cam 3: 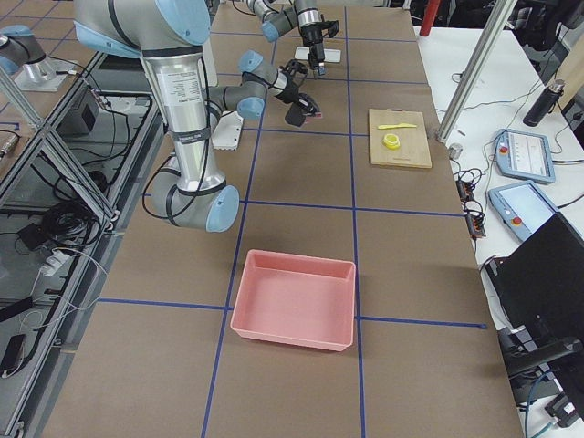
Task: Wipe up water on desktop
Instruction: 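Release and withdraw the left gripper while the right gripper carries the towel away, then drag the towel across the table near the pink bin with the right gripper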
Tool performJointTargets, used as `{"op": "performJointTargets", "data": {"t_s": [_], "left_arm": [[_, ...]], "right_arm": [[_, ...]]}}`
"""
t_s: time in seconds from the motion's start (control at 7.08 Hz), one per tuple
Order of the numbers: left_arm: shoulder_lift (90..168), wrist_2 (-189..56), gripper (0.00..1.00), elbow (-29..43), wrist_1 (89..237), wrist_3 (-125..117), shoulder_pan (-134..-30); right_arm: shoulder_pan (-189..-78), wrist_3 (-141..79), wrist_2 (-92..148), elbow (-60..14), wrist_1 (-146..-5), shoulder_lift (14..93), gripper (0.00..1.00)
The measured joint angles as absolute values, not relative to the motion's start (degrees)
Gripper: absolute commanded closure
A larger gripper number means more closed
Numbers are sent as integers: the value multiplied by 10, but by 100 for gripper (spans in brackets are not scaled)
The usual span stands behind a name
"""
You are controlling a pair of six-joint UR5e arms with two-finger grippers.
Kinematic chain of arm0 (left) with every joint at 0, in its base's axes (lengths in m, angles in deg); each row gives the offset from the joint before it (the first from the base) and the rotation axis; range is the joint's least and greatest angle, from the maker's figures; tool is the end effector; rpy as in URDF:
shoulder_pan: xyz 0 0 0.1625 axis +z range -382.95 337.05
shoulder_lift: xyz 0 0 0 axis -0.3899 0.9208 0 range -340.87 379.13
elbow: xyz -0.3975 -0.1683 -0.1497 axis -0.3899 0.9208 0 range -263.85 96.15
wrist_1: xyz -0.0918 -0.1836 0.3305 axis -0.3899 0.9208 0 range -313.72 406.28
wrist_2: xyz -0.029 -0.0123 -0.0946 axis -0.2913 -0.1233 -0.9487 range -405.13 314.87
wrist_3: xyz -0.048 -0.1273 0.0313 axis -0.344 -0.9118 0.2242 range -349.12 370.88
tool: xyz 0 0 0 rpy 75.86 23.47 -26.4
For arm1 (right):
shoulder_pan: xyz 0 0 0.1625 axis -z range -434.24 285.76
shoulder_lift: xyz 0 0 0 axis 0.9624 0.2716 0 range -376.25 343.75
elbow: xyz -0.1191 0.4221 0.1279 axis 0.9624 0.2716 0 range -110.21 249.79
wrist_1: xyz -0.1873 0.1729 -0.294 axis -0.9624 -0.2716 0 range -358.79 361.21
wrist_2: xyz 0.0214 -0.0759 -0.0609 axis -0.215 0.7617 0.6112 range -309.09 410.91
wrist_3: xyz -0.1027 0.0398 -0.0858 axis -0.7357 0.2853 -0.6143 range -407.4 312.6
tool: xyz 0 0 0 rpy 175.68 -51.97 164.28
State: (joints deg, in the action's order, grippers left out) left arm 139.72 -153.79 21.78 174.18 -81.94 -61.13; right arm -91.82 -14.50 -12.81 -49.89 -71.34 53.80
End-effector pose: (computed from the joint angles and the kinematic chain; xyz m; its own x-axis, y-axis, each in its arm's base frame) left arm 0.4383 -0.4574 0.2063 0.0640 -0.1096 -0.9919 0.3391 0.9372 -0.0817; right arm -0.4623 -0.3511 0.2704 0.7555 -0.5504 0.3554 -0.0464 0.4962 0.8670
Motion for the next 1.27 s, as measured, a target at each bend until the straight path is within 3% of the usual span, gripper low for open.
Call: {"op": "performJointTargets", "data": {"t_s": [0.85,1.27], "left_arm": [[1310,-1548,2,277,1423,-222,-768],[1236,-1573,2,263,1355,60,-918]], "right_arm": [[-960,-61,-141,-501,-718,581,100],[-1009,-53,-208,-500,-745,631,100]]}}
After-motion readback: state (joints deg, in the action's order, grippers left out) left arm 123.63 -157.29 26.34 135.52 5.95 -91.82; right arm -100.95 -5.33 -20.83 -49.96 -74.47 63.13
